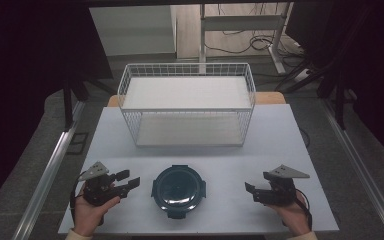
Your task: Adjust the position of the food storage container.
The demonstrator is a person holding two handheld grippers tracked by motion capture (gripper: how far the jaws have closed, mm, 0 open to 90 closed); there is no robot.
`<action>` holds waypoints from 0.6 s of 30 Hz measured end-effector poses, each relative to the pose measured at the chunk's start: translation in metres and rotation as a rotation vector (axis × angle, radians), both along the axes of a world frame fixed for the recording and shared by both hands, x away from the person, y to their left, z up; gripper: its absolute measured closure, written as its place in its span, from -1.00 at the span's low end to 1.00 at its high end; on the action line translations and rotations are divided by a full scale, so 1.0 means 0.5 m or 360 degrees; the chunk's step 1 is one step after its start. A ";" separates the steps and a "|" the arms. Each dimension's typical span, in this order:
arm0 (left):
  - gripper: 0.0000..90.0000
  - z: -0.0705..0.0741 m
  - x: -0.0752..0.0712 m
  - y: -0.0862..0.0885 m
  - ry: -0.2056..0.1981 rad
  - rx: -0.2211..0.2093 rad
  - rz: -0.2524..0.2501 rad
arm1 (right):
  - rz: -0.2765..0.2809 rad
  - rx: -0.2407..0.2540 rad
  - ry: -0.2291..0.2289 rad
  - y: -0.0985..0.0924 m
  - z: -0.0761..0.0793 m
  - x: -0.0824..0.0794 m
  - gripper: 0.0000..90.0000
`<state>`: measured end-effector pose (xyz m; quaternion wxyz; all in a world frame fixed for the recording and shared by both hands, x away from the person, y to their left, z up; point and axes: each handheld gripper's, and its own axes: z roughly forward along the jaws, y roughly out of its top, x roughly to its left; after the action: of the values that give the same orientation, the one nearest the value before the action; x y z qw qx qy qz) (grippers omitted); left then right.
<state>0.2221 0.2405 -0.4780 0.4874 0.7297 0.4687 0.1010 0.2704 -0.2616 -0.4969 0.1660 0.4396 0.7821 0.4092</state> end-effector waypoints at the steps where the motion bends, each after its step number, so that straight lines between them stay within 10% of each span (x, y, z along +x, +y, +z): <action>1: 0.11 0.000 0.000 0.000 0.0000 0.0000 0.0000 | 0.0005 0.0002 -0.0003 0.000 0.000 0.000 -0.61; 13: 0.97 0.035 -0.029 -0.029 -0.0002 0.0039 -0.0226 | 0.0013 -0.0016 -0.0014 0.002 -0.001 0.000 -0.61; 18: 1.00 0.030 -0.046 -0.040 0.0008 0.0071 -0.0333 | 0.0020 -0.0050 -0.0025 0.003 -0.003 -0.001 -0.62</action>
<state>0.1990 0.2207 -0.4632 0.4778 0.7856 0.3889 0.0583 0.2699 -0.2599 -0.4984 0.1764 0.4290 0.7898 0.4013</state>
